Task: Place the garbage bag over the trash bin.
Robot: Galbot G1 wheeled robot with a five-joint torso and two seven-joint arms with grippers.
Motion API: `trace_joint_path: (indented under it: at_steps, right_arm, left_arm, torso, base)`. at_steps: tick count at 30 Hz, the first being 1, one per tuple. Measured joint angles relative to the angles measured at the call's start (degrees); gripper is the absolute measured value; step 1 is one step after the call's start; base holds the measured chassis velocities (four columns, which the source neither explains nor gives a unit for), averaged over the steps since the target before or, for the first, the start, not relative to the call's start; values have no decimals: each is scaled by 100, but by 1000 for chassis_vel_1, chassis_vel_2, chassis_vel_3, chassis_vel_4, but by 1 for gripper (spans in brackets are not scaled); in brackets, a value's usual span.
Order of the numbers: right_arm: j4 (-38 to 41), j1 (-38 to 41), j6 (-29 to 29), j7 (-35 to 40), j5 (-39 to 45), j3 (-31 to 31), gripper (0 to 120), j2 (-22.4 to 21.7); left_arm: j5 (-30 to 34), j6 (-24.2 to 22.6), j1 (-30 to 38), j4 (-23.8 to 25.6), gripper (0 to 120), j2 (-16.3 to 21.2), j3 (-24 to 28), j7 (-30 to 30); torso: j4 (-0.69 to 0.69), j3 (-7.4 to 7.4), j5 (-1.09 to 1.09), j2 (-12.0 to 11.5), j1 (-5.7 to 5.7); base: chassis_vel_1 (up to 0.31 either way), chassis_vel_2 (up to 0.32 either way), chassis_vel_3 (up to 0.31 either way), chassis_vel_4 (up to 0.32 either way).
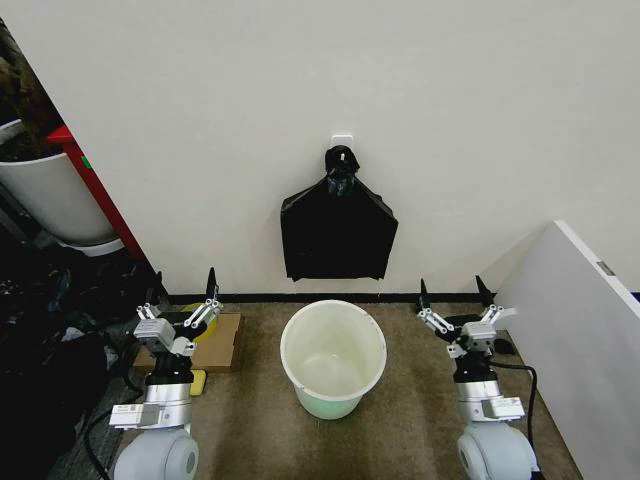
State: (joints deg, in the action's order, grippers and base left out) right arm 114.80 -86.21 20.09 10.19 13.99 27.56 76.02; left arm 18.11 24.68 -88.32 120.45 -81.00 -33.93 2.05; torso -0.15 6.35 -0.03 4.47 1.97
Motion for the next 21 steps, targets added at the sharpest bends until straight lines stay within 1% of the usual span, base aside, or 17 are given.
trace_joint_path:
  at_steps: [2, 9, 12, 14, 21]
  right_arm:
    - [54, -5, -79, 6, 193, 20, 100, -35]
    - [102, 9, -132, -38, 316, 4, 100, -48]
    - [242, -8, -344, 3, 917, -90, 100, -79]
    - [250, 0, -393, 13, 1014, -100, 100, -86]
    - [121, 68, -320, -83, 747, -100, 100, -94]
  left_arm:
    - [1, -9, 5, -25, 100, 26, -3, 3]
    - [45, -98, 103, -54, 100, 52, -68, -2]
    - [85, -126, 124, -63, 100, 96, -110, -13]
    - [87, -126, 108, -63, 100, 99, -111, -14]
    - [108, -126, 115, -62, 100, 114, -160, -16]
  torso:
    - [0, 0, -1, 0, 0]
    - [0, 0, -1, 0, 0]
    - [0, 0, -2, 0, 0]
    - [1, 0, -1, 0, 0]
    - [0, 0, -1, 0, 0]
  base:
    - [0, 0, 0, 0]
    - [0, 0, 0, 0]
    - [0, 0, 0, 0]
    - [0, 0, 0, 0]
    - [0, 0, 0, 0]
